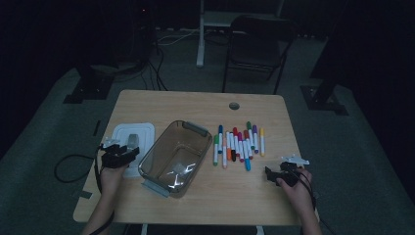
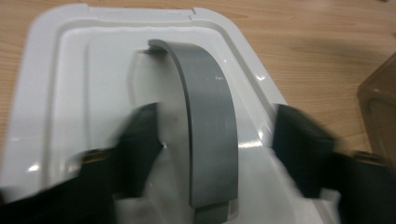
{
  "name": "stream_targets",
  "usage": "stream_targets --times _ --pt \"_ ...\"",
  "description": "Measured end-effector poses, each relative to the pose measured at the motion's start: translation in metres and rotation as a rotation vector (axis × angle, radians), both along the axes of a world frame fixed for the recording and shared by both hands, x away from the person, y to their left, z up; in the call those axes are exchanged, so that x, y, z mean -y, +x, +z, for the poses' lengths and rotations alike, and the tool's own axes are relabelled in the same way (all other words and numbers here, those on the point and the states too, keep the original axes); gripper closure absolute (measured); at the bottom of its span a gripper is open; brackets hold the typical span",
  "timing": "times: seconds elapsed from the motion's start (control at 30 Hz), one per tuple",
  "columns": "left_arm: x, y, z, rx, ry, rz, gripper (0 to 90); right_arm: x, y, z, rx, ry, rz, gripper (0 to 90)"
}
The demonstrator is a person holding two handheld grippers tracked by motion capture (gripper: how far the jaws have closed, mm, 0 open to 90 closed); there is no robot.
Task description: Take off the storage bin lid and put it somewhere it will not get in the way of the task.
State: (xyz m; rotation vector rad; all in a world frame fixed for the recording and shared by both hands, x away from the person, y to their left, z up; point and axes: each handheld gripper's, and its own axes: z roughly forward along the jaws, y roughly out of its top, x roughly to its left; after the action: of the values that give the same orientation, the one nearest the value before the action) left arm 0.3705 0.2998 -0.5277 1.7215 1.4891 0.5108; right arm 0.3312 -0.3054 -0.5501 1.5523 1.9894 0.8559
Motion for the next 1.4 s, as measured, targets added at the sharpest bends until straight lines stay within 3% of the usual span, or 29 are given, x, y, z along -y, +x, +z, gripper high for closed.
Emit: stream_targets --times 0.07,0.13,0.2,0.33,0.4,0.53,0.8,0.93,1.07,1.23,1.33,1.4 --pt "-0.001 -0.002 0.006 0.016 0.004 -0.001 15.4 0.000 0.000 0.000 0.000 0.000 0.000 12.3" --pt "-0.002 -0.002 0.011 0.024 -0.001 -0.019 9.6 0.000 0.000 0.000 0.000 0.000 0.000 12.2" --pt "0.001 -0.004 0.014 0.049 0.021 -0.044 0.5 0.000 0.000 0.000 0.000 0.000 0.000 12.2" --pt "0.004 -0.006 0.015 0.047 0.036 -0.061 0.4 0.000 0.000 0.000 0.000 -0.001 0.000 12.2" --pt "0.007 -0.009 0.015 0.065 0.045 -0.081 0.4 0.000 0.000 0.000 0.000 -0.001 0.001 12.2" --pt "0.020 -0.015 0.014 0.069 0.129 -0.110 0.4 0.000 0.000 0.000 -0.001 0.001 0.007 12.3" --pt "0.034 -0.030 0.018 0.061 0.133 -0.173 0.5 0.004 0.003 0.000 0.000 0.000 0.054 12.3" --pt "0.040 -0.037 0.015 0.052 0.108 -0.197 0.5 0.004 0.003 0.000 0.001 0.000 0.055 12.3" --pt "0.053 -0.046 0.014 0.049 0.145 -0.218 0.5 0.004 0.003 0.000 0.000 0.001 0.052 12.2" --pt "0.069 -0.054 0.011 0.042 0.134 -0.273 0.5 0.003 0.003 0.000 -0.001 0.001 0.043 12.2" --pt "0.080 -0.061 0.010 0.053 0.160 -0.289 0.5 0.002 0.003 0.000 0.000 0.001 0.037 12.2" --pt "0.084 -0.064 0.010 0.049 0.143 -0.303 0.5 0.002 0.003 0.000 0.001 0.000 0.038 12.2"
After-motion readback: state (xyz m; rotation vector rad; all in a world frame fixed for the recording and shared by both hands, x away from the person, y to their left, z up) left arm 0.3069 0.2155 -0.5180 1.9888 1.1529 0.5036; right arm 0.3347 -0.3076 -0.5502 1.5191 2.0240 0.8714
